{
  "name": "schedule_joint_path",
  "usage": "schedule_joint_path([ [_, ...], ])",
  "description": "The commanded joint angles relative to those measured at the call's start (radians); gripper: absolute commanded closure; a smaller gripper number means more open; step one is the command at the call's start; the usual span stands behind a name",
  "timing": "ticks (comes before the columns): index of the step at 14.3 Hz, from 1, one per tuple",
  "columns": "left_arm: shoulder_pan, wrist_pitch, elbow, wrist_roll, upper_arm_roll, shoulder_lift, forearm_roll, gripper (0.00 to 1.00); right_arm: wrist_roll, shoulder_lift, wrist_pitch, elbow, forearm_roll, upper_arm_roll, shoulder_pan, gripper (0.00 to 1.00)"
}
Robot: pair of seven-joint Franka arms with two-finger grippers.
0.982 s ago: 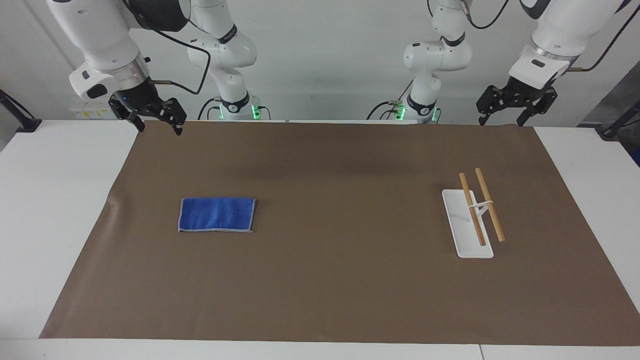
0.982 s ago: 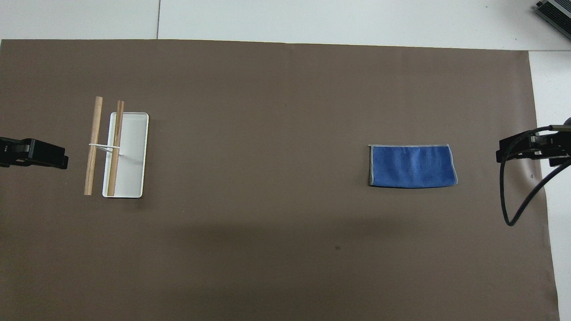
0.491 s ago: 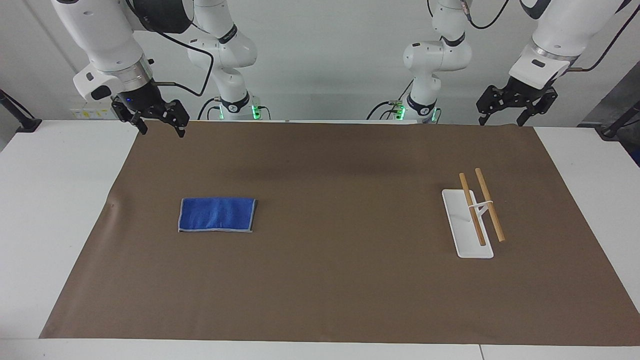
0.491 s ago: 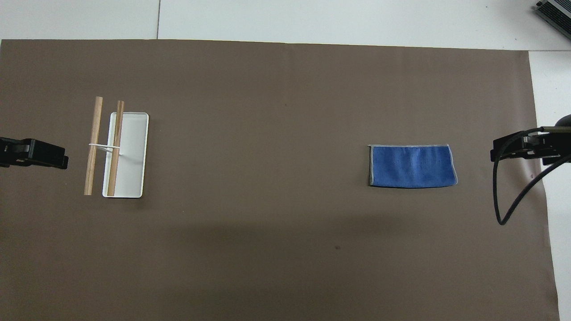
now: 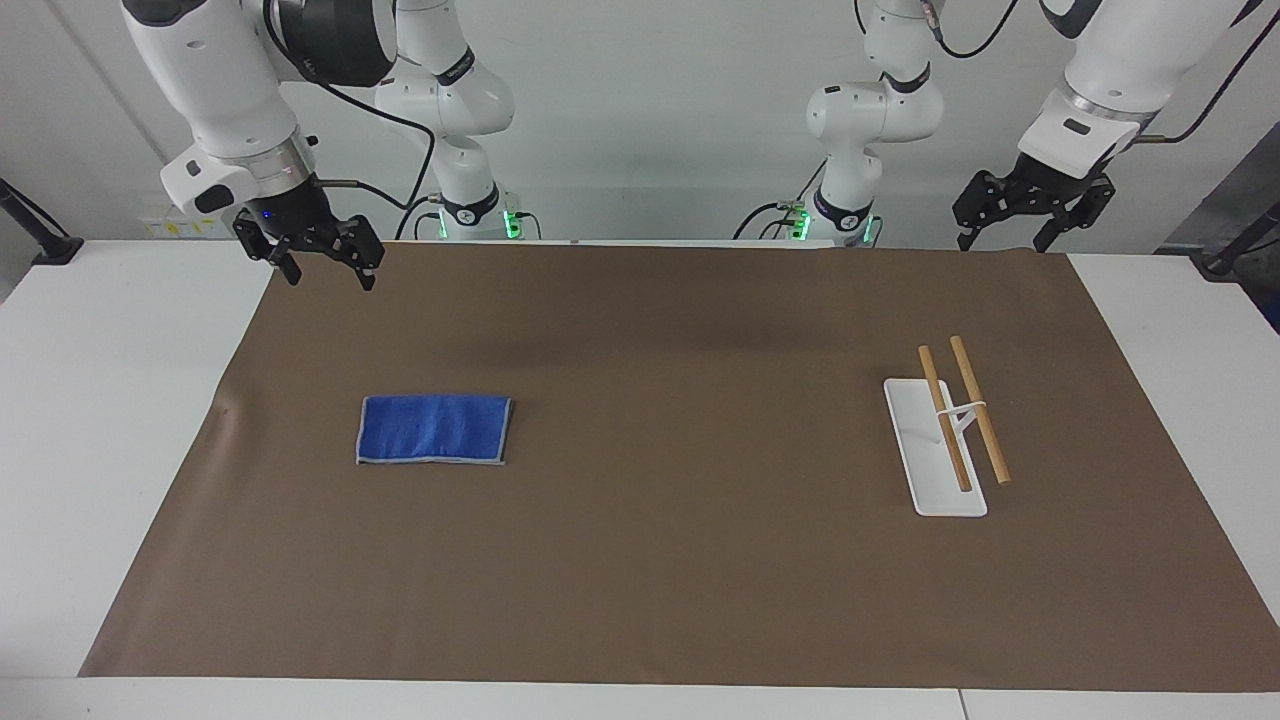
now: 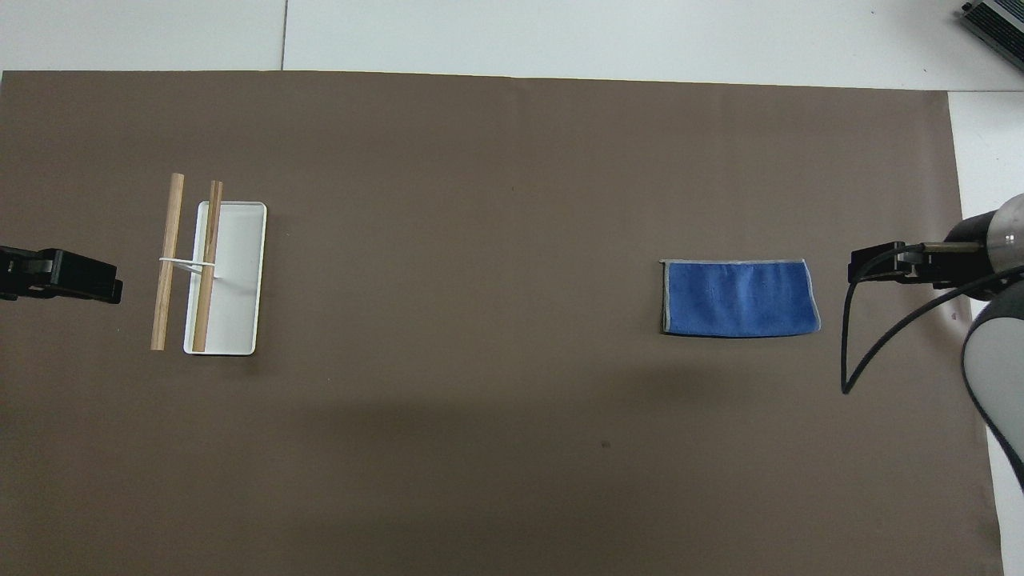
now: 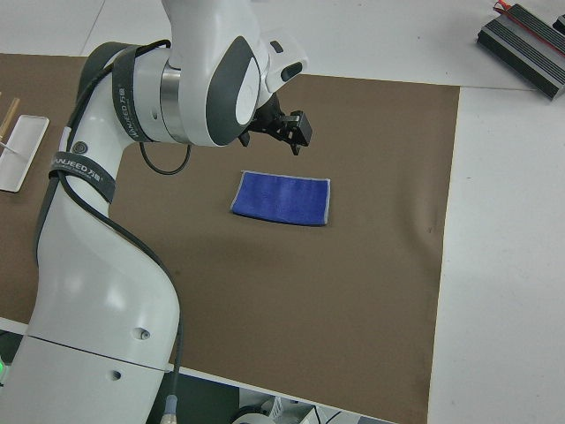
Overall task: Right arm passes towel to left arm to hang
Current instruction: 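Reach the right gripper down to the blue towel's edge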
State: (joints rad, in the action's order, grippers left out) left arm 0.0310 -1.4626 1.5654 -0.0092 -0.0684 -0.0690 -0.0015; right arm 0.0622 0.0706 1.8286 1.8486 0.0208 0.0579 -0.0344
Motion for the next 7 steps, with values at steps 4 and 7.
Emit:
schedule_joint_path([
  [4,-0.005,0.01,0.01,0.005,0.001,-0.009,-0.003,0.0,-0.005,-0.041,0.312,0.263,-0.016,-0.006,-0.016,0.0],
  [7,-0.005,0.008,0.01,0.005,0.001,-0.011,-0.003,0.0,-0.008,-0.106,0.475,0.326,-0.018,-0.006,-0.039,0.0],
])
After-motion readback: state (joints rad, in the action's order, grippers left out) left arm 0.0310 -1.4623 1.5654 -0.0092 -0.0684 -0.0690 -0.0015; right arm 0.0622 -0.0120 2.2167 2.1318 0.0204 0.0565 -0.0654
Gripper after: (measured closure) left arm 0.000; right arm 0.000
